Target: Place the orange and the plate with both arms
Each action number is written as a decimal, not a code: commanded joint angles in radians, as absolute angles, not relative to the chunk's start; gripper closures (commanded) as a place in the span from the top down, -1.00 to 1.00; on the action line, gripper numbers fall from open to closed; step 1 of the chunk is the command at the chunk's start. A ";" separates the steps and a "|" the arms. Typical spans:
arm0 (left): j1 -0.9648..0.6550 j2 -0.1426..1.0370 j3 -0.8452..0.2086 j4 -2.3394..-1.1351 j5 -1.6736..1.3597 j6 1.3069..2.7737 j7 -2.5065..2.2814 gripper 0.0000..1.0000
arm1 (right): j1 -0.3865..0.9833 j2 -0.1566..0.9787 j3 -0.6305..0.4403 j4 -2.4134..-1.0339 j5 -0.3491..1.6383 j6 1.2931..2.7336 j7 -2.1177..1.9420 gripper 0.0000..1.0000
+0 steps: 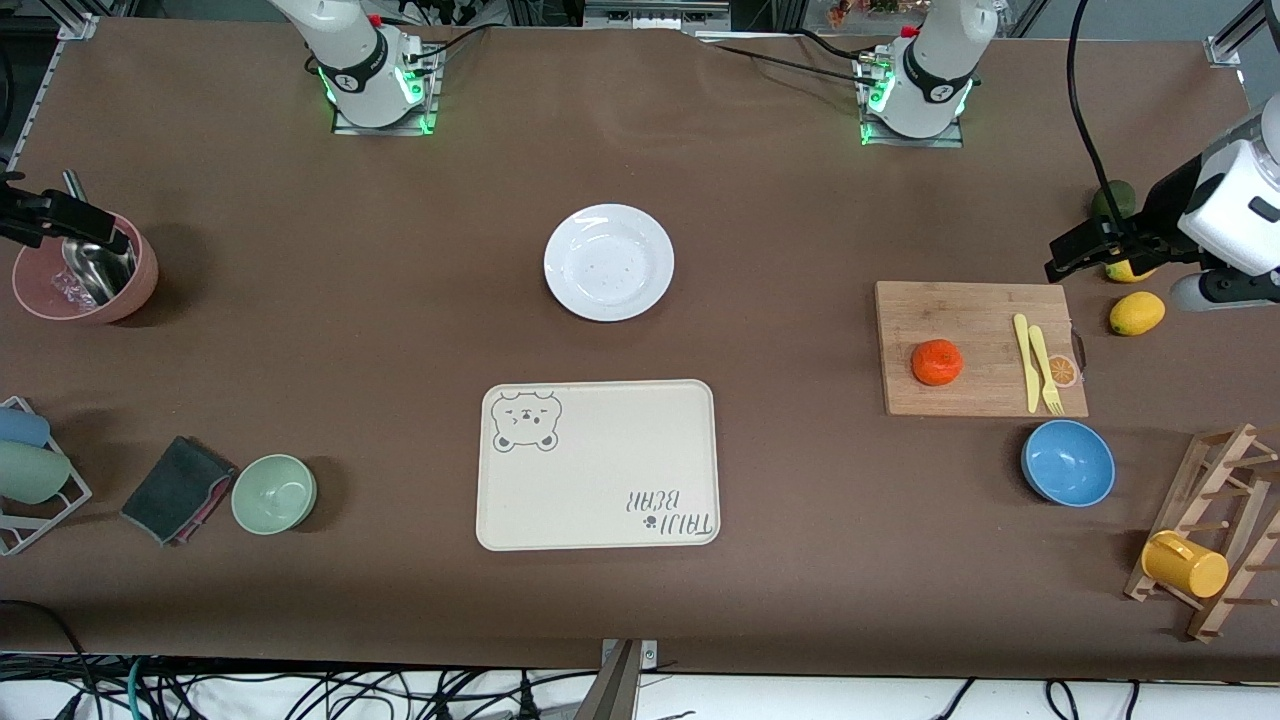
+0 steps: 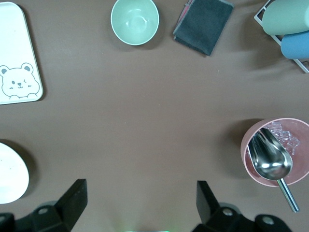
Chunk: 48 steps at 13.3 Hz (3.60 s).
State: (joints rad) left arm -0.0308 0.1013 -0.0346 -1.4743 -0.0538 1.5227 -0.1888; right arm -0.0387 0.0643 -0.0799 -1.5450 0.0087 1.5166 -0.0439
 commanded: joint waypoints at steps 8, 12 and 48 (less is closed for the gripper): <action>-0.026 0.104 -0.051 -1.460 -0.058 1.529 -0.170 1.00 | -0.032 0.072 -0.077 -1.520 0.020 1.497 -0.054 1.00; -0.021 0.112 -0.049 -1.454 -0.074 1.532 -0.170 1.00 | -0.031 0.071 -0.077 -1.522 0.014 1.496 -0.054 1.00; 0.041 0.141 -0.051 -1.440 -0.026 1.516 -0.078 1.00 | -0.025 0.064 -0.057 -1.522 0.011 1.479 -0.052 1.00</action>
State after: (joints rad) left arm 0.0445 0.1396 -0.0479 -1.4600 -0.0442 1.5443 -0.0961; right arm -0.0232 0.0644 -0.0585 -1.5435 0.0086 1.5015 -0.0446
